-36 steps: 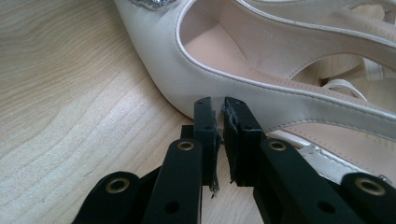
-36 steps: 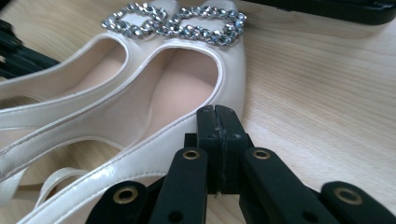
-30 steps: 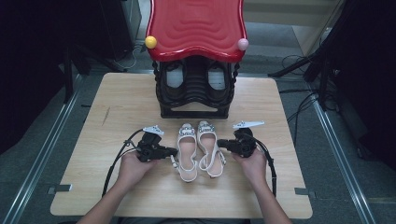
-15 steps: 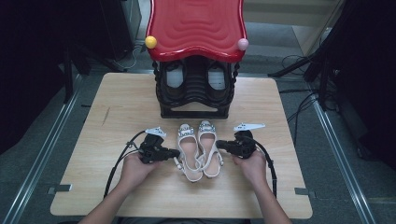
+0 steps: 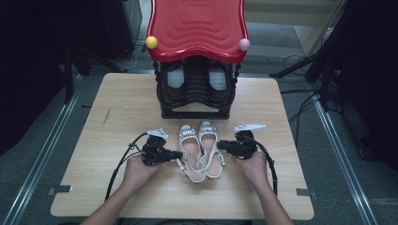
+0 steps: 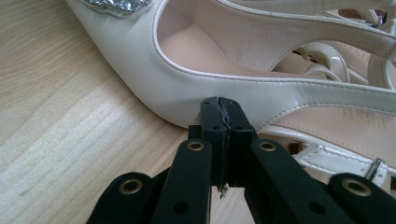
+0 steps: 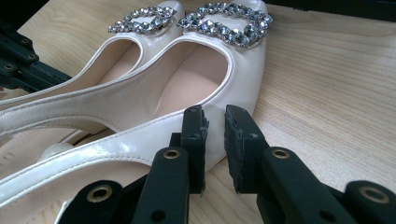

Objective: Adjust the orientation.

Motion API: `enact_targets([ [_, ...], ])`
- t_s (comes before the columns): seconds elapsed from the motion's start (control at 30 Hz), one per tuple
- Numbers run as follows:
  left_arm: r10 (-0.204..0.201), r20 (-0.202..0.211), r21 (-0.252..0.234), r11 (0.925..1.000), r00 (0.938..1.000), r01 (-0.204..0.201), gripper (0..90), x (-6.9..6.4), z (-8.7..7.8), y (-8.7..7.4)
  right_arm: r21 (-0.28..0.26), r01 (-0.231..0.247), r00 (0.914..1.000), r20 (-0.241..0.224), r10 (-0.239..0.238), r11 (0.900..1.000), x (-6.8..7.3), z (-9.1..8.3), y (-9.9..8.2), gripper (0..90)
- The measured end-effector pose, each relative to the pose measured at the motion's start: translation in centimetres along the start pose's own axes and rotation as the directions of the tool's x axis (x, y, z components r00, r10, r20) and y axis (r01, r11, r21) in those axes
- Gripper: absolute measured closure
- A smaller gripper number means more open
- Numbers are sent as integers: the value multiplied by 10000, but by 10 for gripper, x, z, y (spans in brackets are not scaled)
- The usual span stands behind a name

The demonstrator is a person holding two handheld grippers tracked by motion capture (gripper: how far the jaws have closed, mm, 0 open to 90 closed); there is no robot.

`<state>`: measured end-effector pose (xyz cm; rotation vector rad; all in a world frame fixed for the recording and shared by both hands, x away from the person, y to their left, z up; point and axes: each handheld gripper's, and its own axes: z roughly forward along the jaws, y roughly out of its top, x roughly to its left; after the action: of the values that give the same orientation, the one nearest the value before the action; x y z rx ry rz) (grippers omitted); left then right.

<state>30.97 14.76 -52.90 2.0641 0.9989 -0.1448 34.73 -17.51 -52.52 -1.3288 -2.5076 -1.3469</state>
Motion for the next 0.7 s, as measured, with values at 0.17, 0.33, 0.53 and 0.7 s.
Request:
enact_targets([
  [0.17,-67,361,-23,10000,9993,68,894,5,0,0,-50,-151,9993,-333,149,9999,-4,-1,-1,815],
  [0.33,62,218,137,9999,9997,-65,815,9,-4,2,48,-159,9997,202,158,9999,-4,-6,2,813],
  [0.53,-18,-25,-122,9999,10000,17,748,9,-22,3,-24,79,9974,716,-78,10000,1,-11,7,791],
  [0.7,179,-252,-279,9994,9995,-186,666,9,-36,3,-251,350,9948,963,-325,9991,11,-16,12,790],
])
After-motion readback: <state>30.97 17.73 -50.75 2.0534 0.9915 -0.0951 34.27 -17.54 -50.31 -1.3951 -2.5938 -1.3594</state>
